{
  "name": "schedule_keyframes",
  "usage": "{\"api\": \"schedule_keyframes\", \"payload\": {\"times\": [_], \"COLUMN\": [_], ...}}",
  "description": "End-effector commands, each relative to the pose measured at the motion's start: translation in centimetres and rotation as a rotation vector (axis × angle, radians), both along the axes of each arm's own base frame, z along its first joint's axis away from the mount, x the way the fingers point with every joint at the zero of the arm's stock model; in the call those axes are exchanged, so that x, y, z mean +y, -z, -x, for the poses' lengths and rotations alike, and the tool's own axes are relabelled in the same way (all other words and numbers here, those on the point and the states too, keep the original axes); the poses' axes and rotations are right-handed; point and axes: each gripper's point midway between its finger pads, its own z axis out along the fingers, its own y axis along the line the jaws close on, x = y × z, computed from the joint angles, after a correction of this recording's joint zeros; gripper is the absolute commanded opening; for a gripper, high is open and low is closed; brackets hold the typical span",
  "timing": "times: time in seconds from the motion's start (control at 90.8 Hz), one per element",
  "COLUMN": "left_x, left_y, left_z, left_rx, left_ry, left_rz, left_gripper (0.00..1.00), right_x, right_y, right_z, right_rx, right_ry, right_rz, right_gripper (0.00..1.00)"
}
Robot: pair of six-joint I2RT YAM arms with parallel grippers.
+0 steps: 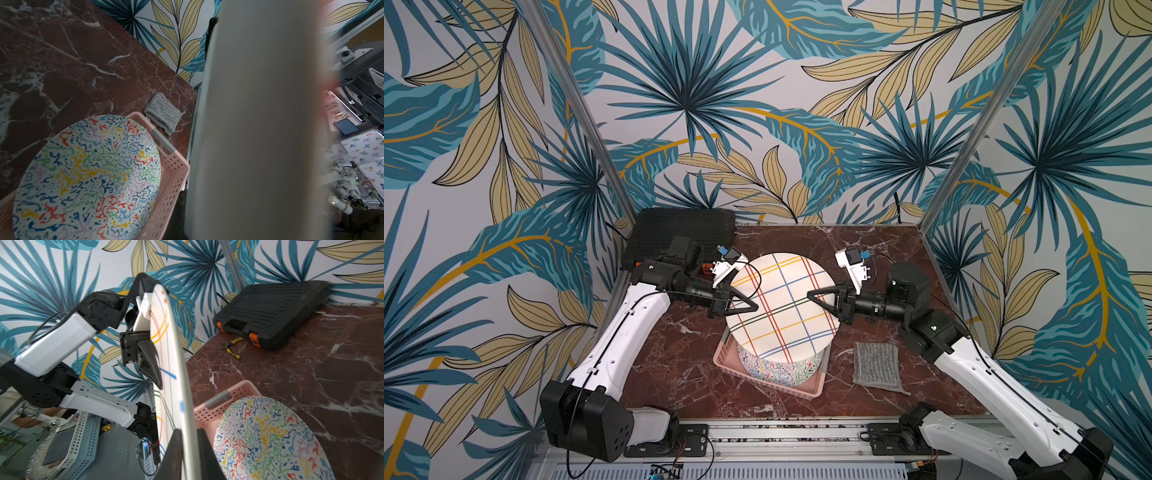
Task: Wipe the wet plate dry
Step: Pick up the plate from the bin, then pick up the towel at the center of the board.
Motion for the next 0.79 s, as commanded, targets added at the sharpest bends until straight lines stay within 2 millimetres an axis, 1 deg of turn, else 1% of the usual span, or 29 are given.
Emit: {"api": "schedule_keyframes", "payload": {"times": [0.0, 0.033, 0.066, 0.154, 0.231, 0.286, 0.353, 0.364, 0.419, 0.496, 0.529, 0.562, 0.606, 0.683, 0.782], "left_x": [0.3, 0.4, 0.4, 0.5, 0.6, 0.7, 0.8, 0.8, 0.8, 0.8, 0.8, 0.8, 0.7, 0.7, 0.7], "left_y": [0.0, 0.0, 0.0, 0.1, 0.3, 0.5, 0.6, 0.6, 0.7, 0.7, 0.7, 0.8, 0.8, 0.9, 1.1], "left_z": [-2.2, -2.4, -2.7, -3.4, -4.1, -4.4, -4.7, -4.7, -4.8, -4.9, -4.9, -4.9, -4.9, -4.9, -4.8], "left_rx": [-0.127, -0.131, -0.134, -0.137, -0.144, -0.143, -0.143, -0.143, -0.142, -0.138, -0.134, -0.133, -0.129, -0.126, -0.128], "left_ry": [-0.087, -0.097, -0.106, -0.135, -0.160, -0.172, -0.183, -0.185, -0.186, -0.191, -0.191, -0.191, -0.191, -0.190, -0.191], "left_rz": [-0.097, -0.099, -0.100, -0.112, -0.129, -0.140, -0.147, -0.147, -0.148, -0.147, -0.144, -0.143, -0.141, -0.137, -0.138], "left_gripper": [0.00, 0.00, 0.00, 0.00, 0.00, 0.00, 0.00, 0.00, 0.00, 0.00, 0.00, 0.00, 0.00, 0.00, 0.00], "right_x": [-3.8, -5.2, -6.6, -11.1, -15.4, -18.6, -20.6, -20.7, -21.7, -22.7, -23.1, -23.4, -23.4, -23.0, -22.7], "right_y": [4.5, 5.4, 6.2, 9.0, 12.4, 14.9, 17.4, 17.6, 19.7, 22.2, 22.9, 23.9, 24.4, 25.5, 26.7], "right_z": [-3.1, -3.5, -3.7, -3.5, -1.7, 0.5, 2.7, 2.9, 4.5, 6.3, 6.8, 7.2, 7.1, 6.6, 5.9], "right_rx": [0.136, 0.163, 0.187, 0.272, 0.387, 0.482, 0.579, 0.598, 0.678, 0.756, 0.775, 0.786, 0.779, 0.762, 0.747], "right_ry": [0.308, 0.390, 0.464, 0.692, 0.888, 1.017, 1.097, 1.118, 1.165, 1.232, 1.264, 1.288, 1.293, 1.290, 1.291], "right_rz": [0.166, 0.211, 0.248, 0.363, 0.483, 0.597, 0.689, 0.678, 0.715, 0.730, 0.724, 0.711, 0.686, 0.627, 0.596], "right_gripper": [0.49, 0.56, 0.59, 0.62, 0.63, 0.63, 0.63, 0.63, 0.63, 0.64, 0.65, 0.71, 0.74, 0.75, 0.78]}}
